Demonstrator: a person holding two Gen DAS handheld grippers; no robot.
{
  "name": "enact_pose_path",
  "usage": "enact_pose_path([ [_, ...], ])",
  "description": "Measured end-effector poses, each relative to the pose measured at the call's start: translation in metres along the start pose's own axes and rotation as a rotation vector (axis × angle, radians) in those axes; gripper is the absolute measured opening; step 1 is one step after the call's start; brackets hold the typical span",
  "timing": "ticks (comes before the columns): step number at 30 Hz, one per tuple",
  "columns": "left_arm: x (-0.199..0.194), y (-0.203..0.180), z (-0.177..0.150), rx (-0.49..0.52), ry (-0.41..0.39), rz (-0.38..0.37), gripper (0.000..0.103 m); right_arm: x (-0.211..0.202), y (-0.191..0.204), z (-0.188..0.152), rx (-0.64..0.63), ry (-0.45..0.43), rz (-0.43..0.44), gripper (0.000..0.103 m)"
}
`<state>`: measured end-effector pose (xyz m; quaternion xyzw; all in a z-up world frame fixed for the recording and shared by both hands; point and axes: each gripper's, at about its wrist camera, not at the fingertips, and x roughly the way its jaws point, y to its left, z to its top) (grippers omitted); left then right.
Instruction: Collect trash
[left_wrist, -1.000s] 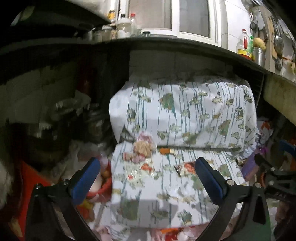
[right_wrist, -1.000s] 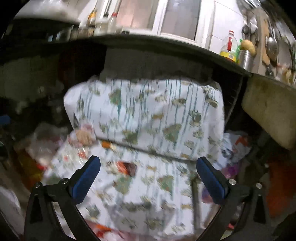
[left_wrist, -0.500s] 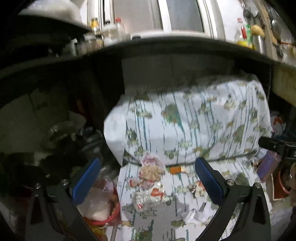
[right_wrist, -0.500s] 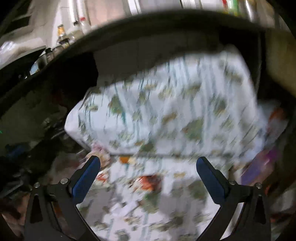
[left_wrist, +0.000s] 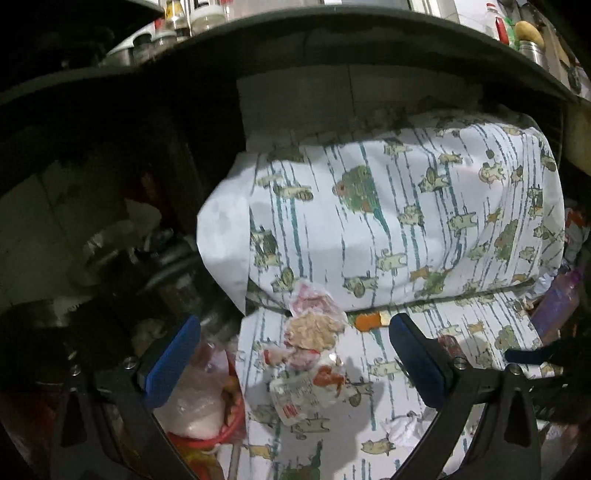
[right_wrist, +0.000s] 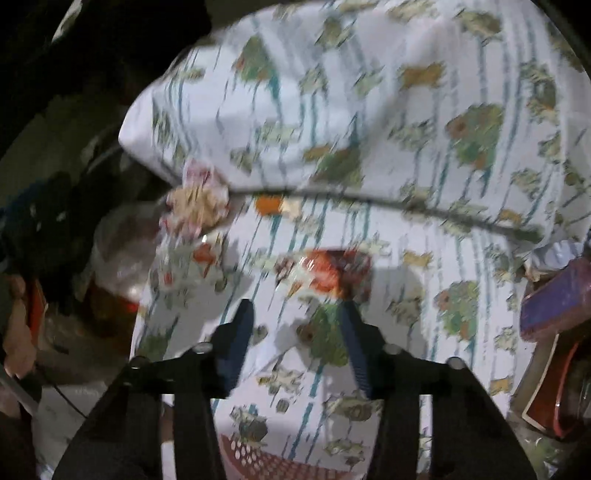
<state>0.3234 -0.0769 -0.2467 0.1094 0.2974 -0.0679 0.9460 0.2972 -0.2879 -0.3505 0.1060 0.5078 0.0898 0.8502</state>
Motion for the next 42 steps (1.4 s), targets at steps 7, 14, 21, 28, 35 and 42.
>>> enact_pose_path([
  [7, 0.018, 0.004, -0.009, -0.04, 0.093, -0.032, 0.103, 0.023, 0.01, -0.016, 0.076, 0.046, 0.017, 0.022],
  [14, 0.031, 0.005, -0.017, -0.018, 0.136, -0.025, 0.103, 0.046, 0.005, -0.017, 0.149, 0.14, 0.025, 0.06],
  [21, 0.062, 0.009, -0.028, -0.088, 0.274, -0.049, 0.103, 0.079, 0.007, -0.023, 0.186, 0.244, 0.075, 0.066],
  [28, 0.085, 0.014, -0.042, -0.155, 0.367, -0.05, 0.103, 0.098, 0.026, -0.031, 0.095, 0.294, 0.01, 0.025],
  [35, 0.094, -0.008, -0.066, -0.129, 0.47, -0.082, 0.103, 0.051, 0.004, -0.005, 0.125, 0.152, -0.051, 0.005],
  [42, 0.107, -0.065, -0.119, -0.205, 0.719, -0.336, 0.095, 0.006, -0.046, 0.013, 0.18, 0.057, -0.281, 0.005],
])
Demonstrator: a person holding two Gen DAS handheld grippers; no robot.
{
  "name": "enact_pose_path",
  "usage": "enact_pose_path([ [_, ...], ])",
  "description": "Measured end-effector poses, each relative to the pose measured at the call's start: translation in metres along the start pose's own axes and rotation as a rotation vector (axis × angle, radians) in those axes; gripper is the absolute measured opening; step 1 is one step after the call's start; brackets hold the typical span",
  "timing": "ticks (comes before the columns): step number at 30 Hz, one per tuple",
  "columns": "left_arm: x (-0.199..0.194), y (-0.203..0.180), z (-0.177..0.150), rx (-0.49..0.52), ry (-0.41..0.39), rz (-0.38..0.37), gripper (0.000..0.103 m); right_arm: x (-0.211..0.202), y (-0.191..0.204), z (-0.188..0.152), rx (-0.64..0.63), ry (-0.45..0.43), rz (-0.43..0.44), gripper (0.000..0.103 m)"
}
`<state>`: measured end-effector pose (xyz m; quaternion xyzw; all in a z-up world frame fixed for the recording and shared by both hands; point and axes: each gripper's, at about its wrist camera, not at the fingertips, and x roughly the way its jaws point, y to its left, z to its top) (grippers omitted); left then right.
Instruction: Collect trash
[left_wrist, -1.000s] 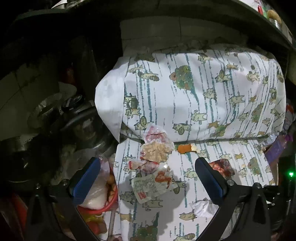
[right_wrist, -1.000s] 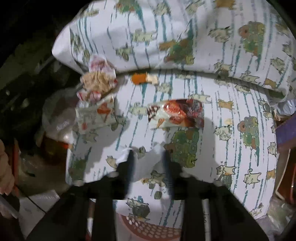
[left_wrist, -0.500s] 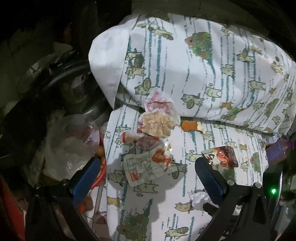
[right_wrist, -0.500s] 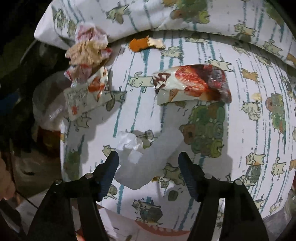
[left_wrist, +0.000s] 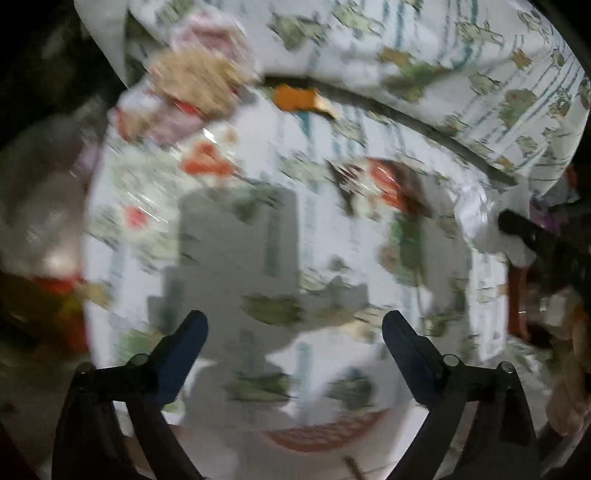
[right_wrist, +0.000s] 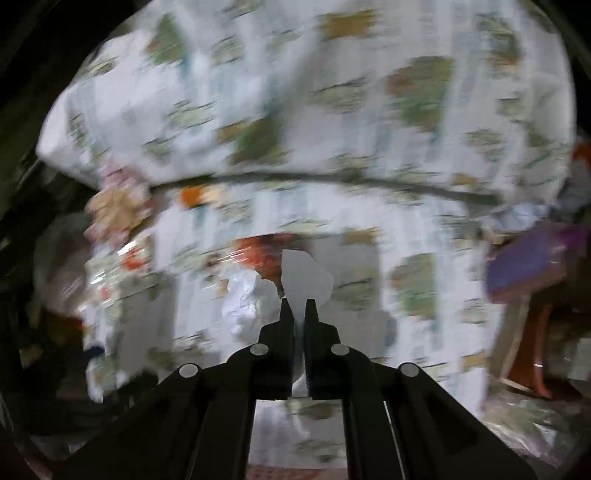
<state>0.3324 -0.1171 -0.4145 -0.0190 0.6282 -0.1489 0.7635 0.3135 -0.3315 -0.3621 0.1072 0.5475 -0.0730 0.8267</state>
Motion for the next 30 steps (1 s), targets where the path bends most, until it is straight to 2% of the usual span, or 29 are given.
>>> enact_pose_path([
  [3, 0.008, -0.013, -0.008, -0.02, -0.016, 0.023, 0.09, 0.005, -0.015, 0.005, 0.044, 0.034, 0.027, 0.005],
  [6, 0.017, -0.022, -0.014, -0.05, -0.007, 0.066, 0.08, 0.004, -0.018, 0.004, 0.054, 0.043, 0.042, 0.005],
  [8, 0.026, -0.024, -0.015, -0.056, 0.01, 0.082, 0.079, 0.004, -0.02, 0.0, 0.074, 0.061, 0.083, 0.005],
  [10, 0.035, -0.025, -0.015, -0.045, 0.009, 0.114, 0.07, 0.005, -0.023, -0.001, 0.093, 0.081, 0.12, 0.005],
  [12, 0.041, -0.025, -0.013, -0.06, 0.016, 0.123, 0.065, 0.004, -0.024, -0.004, 0.08, 0.079, 0.107, 0.005],
  [15, 0.046, -0.03, -0.014, -0.065, 0.018, 0.137, 0.064, 0.006, -0.024, -0.007, 0.066, 0.092, 0.101, 0.005],
  [24, 0.059, -0.058, -0.026, 0.072, 0.019, 0.223, 0.062, 0.001, -0.029, -0.004, 0.045, 0.065, 0.059, 0.005],
  [29, 0.051, -0.037, -0.026, 0.018, 0.037, 0.168, 0.041, 0.0, -0.03, -0.004, 0.041, 0.057, 0.045, 0.005],
  [30, 0.049, -0.032, -0.025, -0.003, 0.052, 0.144, 0.032, 0.0, -0.029, -0.004, 0.039, 0.056, 0.04, 0.005],
])
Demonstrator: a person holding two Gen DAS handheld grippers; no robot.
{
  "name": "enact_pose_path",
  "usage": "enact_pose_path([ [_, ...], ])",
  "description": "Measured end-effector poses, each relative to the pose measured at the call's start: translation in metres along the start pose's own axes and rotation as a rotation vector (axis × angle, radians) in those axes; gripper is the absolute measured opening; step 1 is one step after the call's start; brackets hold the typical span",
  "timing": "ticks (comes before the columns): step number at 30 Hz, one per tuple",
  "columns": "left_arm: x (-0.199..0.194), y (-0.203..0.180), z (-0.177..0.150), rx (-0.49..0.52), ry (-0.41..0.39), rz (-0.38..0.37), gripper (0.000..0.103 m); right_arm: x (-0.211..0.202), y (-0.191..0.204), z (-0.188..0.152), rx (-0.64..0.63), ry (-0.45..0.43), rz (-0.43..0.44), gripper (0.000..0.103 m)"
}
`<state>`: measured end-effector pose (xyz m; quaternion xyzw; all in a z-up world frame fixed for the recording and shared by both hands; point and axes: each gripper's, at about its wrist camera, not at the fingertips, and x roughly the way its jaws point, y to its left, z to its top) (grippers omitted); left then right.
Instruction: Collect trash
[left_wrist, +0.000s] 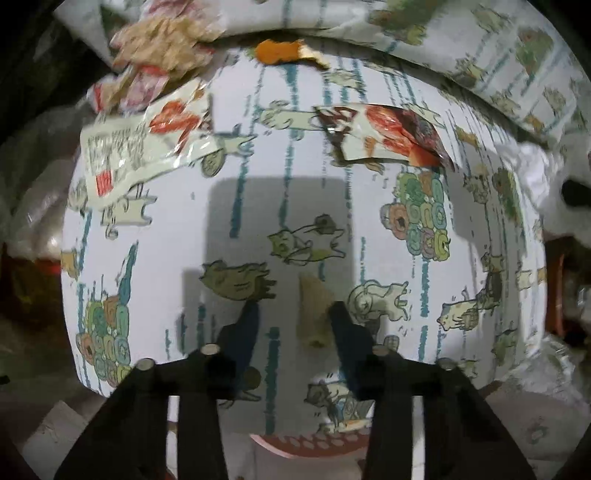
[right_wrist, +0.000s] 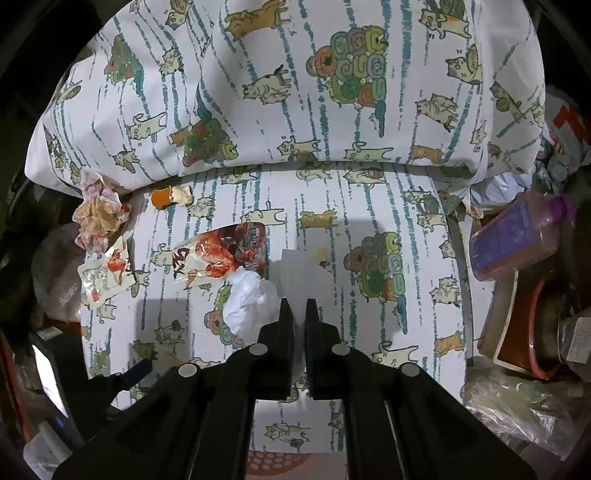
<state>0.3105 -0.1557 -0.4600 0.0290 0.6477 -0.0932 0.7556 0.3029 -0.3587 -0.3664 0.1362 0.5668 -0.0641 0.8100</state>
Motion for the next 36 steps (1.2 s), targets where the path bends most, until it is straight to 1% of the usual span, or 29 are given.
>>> enact_pose_path([
  [1, -0.001, 0.008, 0.003, -0.03, 0.023, -0.062, 0.028, 0.001, 0.001, -0.001, -0.001, 0.001, -0.005, 0.005],
  [2, -0.002, 0.012, 0.004, -0.04, 0.034, -0.106, 0.028, 0.002, 0.001, -0.001, -0.002, 0.003, -0.007, 0.005],
  [3, -0.003, 0.014, 0.006, -0.039, 0.041, -0.132, 0.028, 0.003, 0.001, -0.002, -0.001, 0.007, -0.008, 0.005],
  [6, -0.005, 0.005, 0.007, 0.025, 0.021, -0.083, 0.028, 0.007, 0.0, -0.003, -0.004, 0.016, -0.017, 0.005],
  [7, -0.002, -0.002, 0.006, 0.06, 0.024, -0.059, 0.028, 0.008, 0.0, -0.004, -0.004, 0.018, -0.02, 0.005],
  [9, 0.003, -0.012, 0.005, 0.091, 0.034, -0.034, 0.028, 0.008, 0.0, -0.004, -0.005, 0.018, -0.021, 0.005],
  [13, 0.004, -0.027, 0.004, 0.166, -0.009, 0.036, 0.028, 0.007, 0.002, -0.004, -0.01, 0.012, -0.016, 0.005],
  [14, 0.006, -0.034, 0.005, 0.195, -0.026, 0.072, 0.026, 0.007, 0.003, -0.004, -0.012, 0.012, -0.013, 0.005],
  [15, 0.008, -0.041, 0.005, 0.215, -0.041, 0.095, 0.02, 0.006, 0.003, -0.005, -0.012, 0.012, -0.009, 0.005],
  [16, 0.008, -0.046, 0.006, 0.235, -0.053, 0.106, 0.017, 0.005, 0.004, -0.005, -0.012, 0.012, -0.004, 0.005],
  [18, 0.008, -0.05, 0.009, 0.231, -0.045, 0.106, 0.016, 0.002, 0.002, -0.005, -0.009, 0.007, 0.003, 0.005],
  [21, 0.005, -0.045, 0.016, 0.185, -0.029, 0.063, 0.014, -0.002, 0.002, -0.004, -0.018, -0.007, 0.022, 0.005],
  [23, -0.009, -0.034, 0.02, 0.168, -0.051, 0.044, 0.014, -0.007, 0.002, -0.004, -0.017, -0.03, 0.031, 0.005],
  [25, -0.028, -0.027, 0.024, 0.163, -0.101, 0.033, 0.014, -0.012, 0.0, -0.005, -0.011, -0.054, 0.05, 0.005],
  [27, -0.052, -0.023, 0.026, 0.164, -0.184, 0.017, 0.014, -0.018, -0.001, -0.006, -0.007, -0.082, 0.073, 0.005],
  [29, -0.082, -0.02, 0.026, 0.187, -0.3, 0.008, 0.014, -0.024, 0.0, -0.009, -0.013, -0.114, 0.089, 0.005],
  [30, -0.1, -0.021, 0.024, 0.207, -0.364, 0.021, 0.014, -0.028, 0.001, -0.01, -0.02, -0.127, 0.096, 0.005],
  [31, -0.113, -0.021, 0.024, 0.214, -0.398, 0.026, 0.014, -0.031, 0.002, -0.011, -0.034, -0.139, 0.101, 0.005],
  [34, -0.162, -0.013, 0.009, 0.225, -0.525, -0.009, 0.014, -0.05, 0.004, -0.017, -0.061, -0.188, 0.116, 0.005],
  [36, -0.184, -0.011, -0.004, 0.207, -0.574, -0.008, 0.014, -0.069, 0.005, -0.024, -0.064, -0.225, 0.108, 0.005],
])
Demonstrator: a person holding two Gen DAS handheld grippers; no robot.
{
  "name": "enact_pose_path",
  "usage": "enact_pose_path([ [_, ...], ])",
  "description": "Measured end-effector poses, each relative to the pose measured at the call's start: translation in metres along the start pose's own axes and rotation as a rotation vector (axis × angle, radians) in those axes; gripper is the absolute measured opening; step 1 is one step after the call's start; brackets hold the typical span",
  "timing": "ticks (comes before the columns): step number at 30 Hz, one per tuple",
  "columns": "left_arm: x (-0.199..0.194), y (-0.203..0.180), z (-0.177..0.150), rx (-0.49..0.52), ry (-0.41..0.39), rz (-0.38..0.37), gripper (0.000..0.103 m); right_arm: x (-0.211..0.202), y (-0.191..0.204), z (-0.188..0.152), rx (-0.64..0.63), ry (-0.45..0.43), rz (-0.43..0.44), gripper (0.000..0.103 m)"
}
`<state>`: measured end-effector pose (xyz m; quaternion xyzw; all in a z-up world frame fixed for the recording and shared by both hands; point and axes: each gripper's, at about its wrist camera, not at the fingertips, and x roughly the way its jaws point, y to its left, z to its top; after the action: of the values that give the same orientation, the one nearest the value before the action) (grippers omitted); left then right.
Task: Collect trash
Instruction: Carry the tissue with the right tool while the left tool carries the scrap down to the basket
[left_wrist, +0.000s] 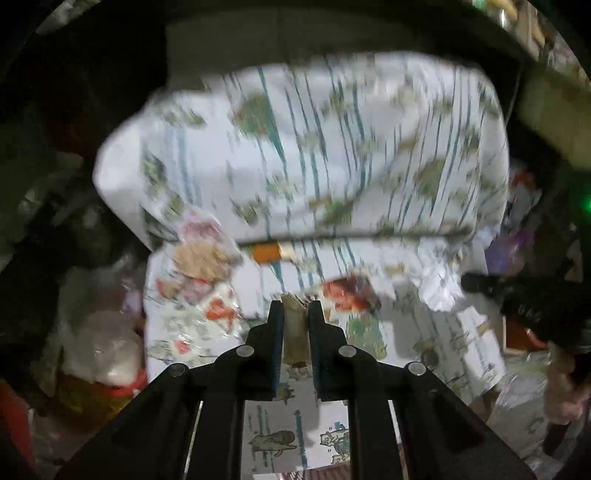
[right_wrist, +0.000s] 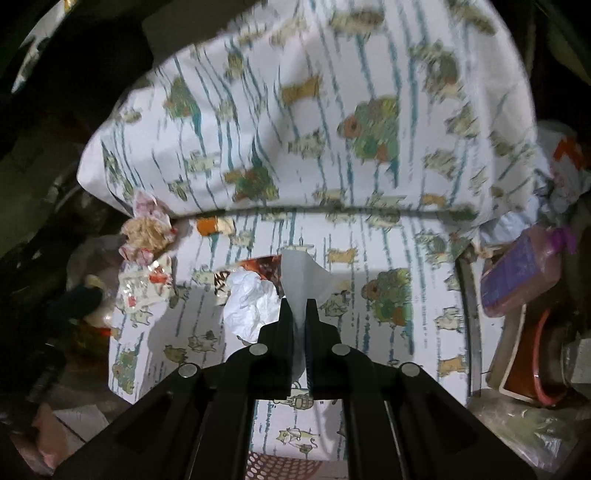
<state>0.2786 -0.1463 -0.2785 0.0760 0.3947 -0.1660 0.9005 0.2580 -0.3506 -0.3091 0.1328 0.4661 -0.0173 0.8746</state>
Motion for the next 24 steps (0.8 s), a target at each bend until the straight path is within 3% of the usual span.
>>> enact_pose_path([
  [6, -0.067, 0.009, -0.012, -0.028, -0.013, -0.033, 0.014, -0.076, 0.029, -0.021, -0.09, -0.096, 0.033, 0.005],
  [13, -0.1, 0.0, -0.057, -0.075, 0.015, -0.076, 0.014, -0.126, 0.05, -0.07, -0.084, -0.109, 0.094, 0.005],
  [17, -0.095, 0.003, -0.086, -0.147, 0.059, -0.068, 0.014, -0.111, 0.059, -0.102, -0.099, -0.069, 0.087, 0.005],
  [24, -0.047, 0.003, -0.137, -0.12, 0.215, -0.068, 0.014, -0.046, 0.065, -0.151, -0.124, 0.118, 0.076, 0.005],
])
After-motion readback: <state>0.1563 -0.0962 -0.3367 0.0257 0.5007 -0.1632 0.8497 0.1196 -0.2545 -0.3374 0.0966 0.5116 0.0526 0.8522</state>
